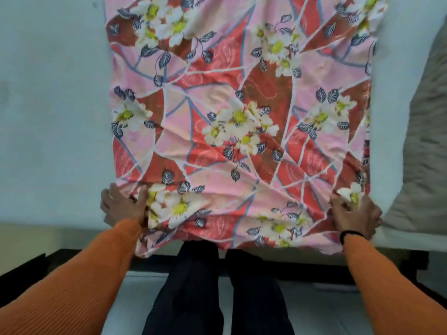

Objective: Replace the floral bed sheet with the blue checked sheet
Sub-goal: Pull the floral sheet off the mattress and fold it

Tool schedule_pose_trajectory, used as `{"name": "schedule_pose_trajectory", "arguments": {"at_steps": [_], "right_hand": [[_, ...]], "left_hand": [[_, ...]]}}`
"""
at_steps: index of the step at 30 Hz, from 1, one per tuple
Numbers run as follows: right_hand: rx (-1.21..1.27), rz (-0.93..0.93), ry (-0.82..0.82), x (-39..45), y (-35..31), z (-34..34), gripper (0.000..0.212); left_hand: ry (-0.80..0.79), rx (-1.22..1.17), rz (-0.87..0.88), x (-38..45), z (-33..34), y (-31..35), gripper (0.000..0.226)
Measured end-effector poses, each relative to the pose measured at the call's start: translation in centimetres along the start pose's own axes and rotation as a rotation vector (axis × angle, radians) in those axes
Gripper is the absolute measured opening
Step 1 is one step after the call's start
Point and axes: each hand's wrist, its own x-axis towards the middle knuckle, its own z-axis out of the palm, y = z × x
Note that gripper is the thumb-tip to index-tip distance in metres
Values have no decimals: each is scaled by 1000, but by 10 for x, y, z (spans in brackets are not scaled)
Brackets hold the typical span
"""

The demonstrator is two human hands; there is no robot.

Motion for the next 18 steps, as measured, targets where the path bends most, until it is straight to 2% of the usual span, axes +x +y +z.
{"name": "schedule_pose_trajectory", "arguments": {"at_steps": [3,7,11,13,16,18], "right_hand": [[57,25,-47,-12,20,-11,101],[165,106,-174,-13,40,-23,93],[87,114,-171,-22,41,-38,59],[146,153,-189,-20,47,-37,62],[239,161,-153,3,65,-22,86],[269,178,-128,-17,46,-31,88]], "left_hand": [[-19,39,153,-14,-11,-37,86],[-185,-316,-44,-60,-8,-44,72],[-291,-413,-151,-92,4,-47,38],[-266,-483,-211,-99,4,-49,27],[-161,-670,-329,-103,-4,-45,18],[-165,-798,-419,-94,-8,-42,22]]}}
